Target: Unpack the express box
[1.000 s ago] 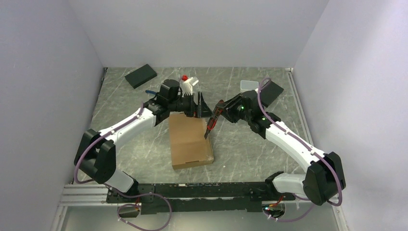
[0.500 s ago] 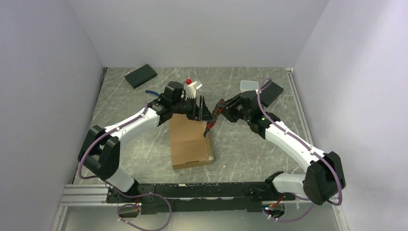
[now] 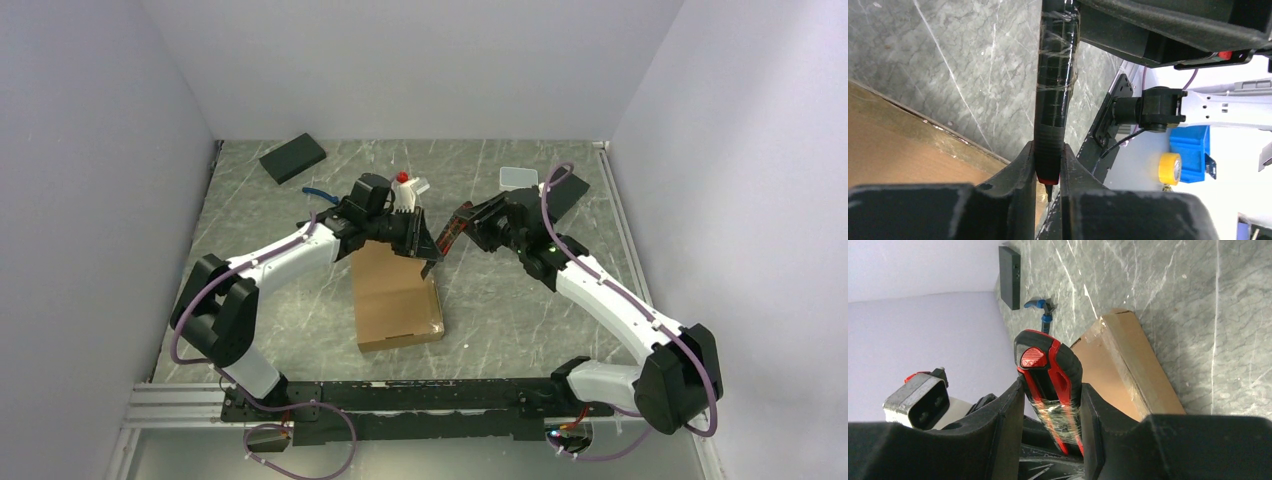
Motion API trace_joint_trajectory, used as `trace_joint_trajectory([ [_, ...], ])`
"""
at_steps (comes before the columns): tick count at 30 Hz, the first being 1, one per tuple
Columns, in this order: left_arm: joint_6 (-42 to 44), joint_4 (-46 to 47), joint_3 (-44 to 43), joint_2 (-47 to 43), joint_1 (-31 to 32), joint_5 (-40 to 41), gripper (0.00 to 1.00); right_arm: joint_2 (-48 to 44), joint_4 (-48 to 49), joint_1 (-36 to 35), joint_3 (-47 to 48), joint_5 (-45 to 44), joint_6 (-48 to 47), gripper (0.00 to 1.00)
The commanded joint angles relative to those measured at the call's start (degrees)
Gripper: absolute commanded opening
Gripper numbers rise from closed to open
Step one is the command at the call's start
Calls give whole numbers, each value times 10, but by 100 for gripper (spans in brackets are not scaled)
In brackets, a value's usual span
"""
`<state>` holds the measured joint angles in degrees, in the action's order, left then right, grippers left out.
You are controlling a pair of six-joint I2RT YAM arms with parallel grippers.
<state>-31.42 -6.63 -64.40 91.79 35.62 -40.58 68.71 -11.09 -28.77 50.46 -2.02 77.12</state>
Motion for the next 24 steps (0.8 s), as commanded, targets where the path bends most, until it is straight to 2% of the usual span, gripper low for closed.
trace_joint_trajectory([
  [1, 33, -10, -33, -12, 2, -11, 9, -14, 35, -2, 9, 6, -48, 11],
  [2, 38, -12, -33, -15, 2, -9, 5, -18, 37, 0, 8, 0, -75, 18],
  [3, 44, -14, -34, -19, 2, -8, 3, -24, 38, 2, 7, -11, -108, 30],
  [4, 46, -16, -34, -23, 2, -8, 1, -29, 40, 3, 6, -21, -140, 49],
  [5, 49, -17, -35, -26, 2, -7, 0, -34, 37, 6, 8, -23, -181, 63],
  [7, 61, -25, -42, -28, 1, -12, 0, -43, 23, 18, 18, -8, -271, 81],
  [8, 68, -33, -49, -26, 1, -16, 0, -47, 8, 25, 26, 0, -316, 86],
  [14, 132, -94, -103, -3, 0, -103, 0, -56, -99, 32, 68, -63, -509, 99],
  [18, 200, -155, -139, 9, 0, -159, 0, -94, -115, 32, 65, 11, -591, 100],
  [21, 245, -200, -157, 12, 1, -186, 0, -157, -92, 32, 37, 64, -589, 100],
  [24, 261, -207, -159, 5, 0, -217, 0, -215, -67, 33, 12, 126, -578, 100],
])
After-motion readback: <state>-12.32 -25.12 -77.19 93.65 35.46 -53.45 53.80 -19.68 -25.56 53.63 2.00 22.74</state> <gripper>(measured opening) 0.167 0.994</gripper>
